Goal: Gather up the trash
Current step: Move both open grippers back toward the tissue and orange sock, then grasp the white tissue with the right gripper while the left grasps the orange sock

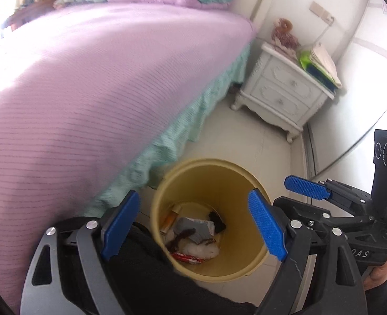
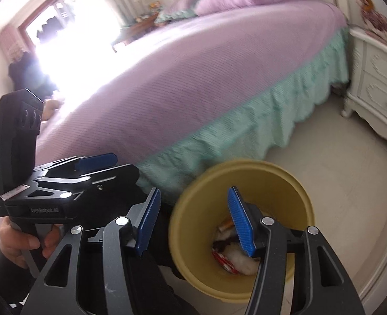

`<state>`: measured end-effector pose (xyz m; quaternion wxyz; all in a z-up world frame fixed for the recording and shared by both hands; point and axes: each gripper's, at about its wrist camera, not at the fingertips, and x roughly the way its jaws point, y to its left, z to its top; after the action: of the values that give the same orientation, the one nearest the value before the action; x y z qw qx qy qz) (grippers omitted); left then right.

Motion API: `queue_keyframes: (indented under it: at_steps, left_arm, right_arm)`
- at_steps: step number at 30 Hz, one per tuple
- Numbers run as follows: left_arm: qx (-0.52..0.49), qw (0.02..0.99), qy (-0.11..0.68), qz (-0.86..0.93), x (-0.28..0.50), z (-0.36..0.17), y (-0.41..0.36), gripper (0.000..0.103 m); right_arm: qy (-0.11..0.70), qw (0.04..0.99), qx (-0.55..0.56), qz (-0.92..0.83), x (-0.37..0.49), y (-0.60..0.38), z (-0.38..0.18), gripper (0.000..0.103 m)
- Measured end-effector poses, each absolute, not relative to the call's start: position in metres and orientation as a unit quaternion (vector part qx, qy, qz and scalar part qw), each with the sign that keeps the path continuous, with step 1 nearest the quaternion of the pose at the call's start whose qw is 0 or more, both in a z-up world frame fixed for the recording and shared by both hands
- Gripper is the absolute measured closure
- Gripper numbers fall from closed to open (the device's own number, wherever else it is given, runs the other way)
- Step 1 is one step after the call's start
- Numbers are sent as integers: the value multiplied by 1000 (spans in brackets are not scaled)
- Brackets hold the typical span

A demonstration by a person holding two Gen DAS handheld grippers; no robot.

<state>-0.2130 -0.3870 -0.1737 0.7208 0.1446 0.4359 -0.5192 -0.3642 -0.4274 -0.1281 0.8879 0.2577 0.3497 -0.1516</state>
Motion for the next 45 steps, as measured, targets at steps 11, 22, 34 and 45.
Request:
queue_keyframes:
  at_steps: [11, 22, 34, 45]
  left_arm:
    - [111, 835, 374, -388, -158, -105, -262, 10]
    - [29, 928, 309, -205, -110, -48, -115, 4]
    - [-24, 944, 311, -108, -52, -50, -18, 4]
    - [-60, 939, 325, -93, -8, -69, 10, 4]
  right_arm:
    - [296, 938, 182, -15, -267, -367, -70, 39]
    - [236, 959, 79, 132, -157, -261, -12, 12]
    - [254, 952, 52, 162, -38, -182, -8, 9]
    - [324, 933, 28, 152, 37, -145, -40, 9]
